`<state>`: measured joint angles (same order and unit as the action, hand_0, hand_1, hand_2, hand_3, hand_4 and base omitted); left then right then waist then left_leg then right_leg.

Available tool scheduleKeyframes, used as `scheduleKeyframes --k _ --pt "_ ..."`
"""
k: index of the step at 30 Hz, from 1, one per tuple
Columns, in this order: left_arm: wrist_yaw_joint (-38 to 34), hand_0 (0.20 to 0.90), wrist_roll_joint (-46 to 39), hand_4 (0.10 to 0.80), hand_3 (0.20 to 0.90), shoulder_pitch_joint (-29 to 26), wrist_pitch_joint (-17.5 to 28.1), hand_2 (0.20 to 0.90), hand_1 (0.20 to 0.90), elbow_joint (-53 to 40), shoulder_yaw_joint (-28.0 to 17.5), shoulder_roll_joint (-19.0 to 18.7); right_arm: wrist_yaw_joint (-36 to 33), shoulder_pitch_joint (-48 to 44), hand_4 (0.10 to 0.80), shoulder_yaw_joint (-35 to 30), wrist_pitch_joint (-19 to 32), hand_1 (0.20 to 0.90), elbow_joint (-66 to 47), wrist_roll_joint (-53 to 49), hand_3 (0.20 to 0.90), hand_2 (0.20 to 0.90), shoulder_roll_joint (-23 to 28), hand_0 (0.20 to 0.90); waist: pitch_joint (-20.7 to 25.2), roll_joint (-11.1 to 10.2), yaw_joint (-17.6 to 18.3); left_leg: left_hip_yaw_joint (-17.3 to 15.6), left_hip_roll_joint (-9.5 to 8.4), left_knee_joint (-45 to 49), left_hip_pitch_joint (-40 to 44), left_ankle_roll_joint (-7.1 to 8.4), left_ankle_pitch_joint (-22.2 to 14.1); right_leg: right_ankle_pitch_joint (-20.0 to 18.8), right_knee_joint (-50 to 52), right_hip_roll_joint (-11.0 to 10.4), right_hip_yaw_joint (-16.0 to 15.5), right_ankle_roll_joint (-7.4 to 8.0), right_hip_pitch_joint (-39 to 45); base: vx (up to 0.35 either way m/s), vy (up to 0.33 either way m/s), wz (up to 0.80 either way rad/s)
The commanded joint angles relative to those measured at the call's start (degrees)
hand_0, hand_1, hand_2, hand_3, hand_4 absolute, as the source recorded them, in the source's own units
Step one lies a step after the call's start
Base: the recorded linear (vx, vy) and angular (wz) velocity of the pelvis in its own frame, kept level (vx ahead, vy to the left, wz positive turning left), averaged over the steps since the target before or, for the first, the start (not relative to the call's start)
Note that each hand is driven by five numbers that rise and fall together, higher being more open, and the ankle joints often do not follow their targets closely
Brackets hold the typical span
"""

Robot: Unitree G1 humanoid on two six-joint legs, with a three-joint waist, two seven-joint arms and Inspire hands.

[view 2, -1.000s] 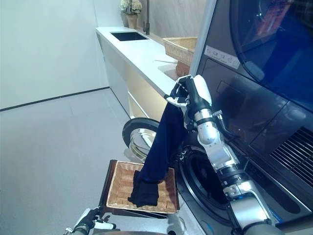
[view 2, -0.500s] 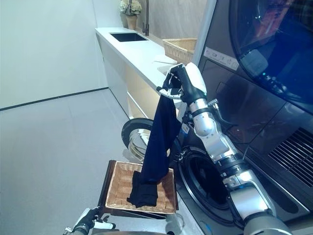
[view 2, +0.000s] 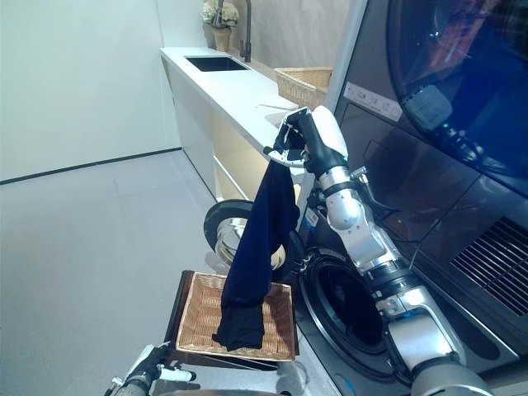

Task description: Pick up the clothes and place them into the washing machine

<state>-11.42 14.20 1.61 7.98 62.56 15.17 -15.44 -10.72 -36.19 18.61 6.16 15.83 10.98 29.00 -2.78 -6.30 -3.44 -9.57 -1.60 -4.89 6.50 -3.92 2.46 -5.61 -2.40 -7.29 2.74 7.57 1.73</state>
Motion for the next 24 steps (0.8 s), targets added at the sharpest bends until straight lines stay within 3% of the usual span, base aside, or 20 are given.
scheduleKeyframes --k 1,9,15,24 --pt "-2.69 0.900 -0.41 0.800 0.900 -9.44 4.43 0.900 0.900 -5.96 3.50 -0.88 -1.64 -13.93 0.300 -0.33 4.27 0.200 -2.68 -2.90 0.200 0.200 3.41 0.200 3.74 1.07 0.01 2.07 -0.37 0.80 -0.41 2.93 -2.61 3.68 4.86 0.96 -0.03 0.59 0.98 0.000 0.000 0.00" --pt "-3.54 0.900 0.83 0.800 0.900 -15.94 3.73 0.900 0.900 -17.57 2.99 -5.69 0.11 -15.89 0.300 0.42 3.04 0.200 -3.84 -4.11 0.200 0.200 3.38 0.200 4.19 1.48 1.01 1.86 -0.31 0.66 -0.33 3.02 -2.56 3.46 4.85 0.95 0.35 0.69 0.85 -0.014 0.001 -0.04" --pt "-4.02 0.900 1.97 0.800 0.900 -20.99 2.88 0.900 0.900 -18.82 3.13 -6.61 1.42 -14.95 0.300 0.57 2.83 0.200 -5.47 -4.68 0.200 0.200 2.26 0.200 4.36 1.82 1.88 1.61 -0.24 0.58 -0.20 3.08 -2.54 3.37 4.87 1.08 0.63 0.70 0.72 -0.004 0.000 -0.03" --pt "-4.41 0.900 1.15 0.800 0.900 -23.51 2.18 0.900 0.900 -18.55 2.25 -6.23 2.69 -13.32 0.300 -0.30 3.04 0.200 -8.75 -5.97 0.200 0.200 2.29 0.200 4.58 2.20 2.43 1.11 -0.14 0.56 -0.03 3.05 -2.63 3.10 4.71 1.14 1.33 0.82 0.56 -0.002 0.000 -0.03"
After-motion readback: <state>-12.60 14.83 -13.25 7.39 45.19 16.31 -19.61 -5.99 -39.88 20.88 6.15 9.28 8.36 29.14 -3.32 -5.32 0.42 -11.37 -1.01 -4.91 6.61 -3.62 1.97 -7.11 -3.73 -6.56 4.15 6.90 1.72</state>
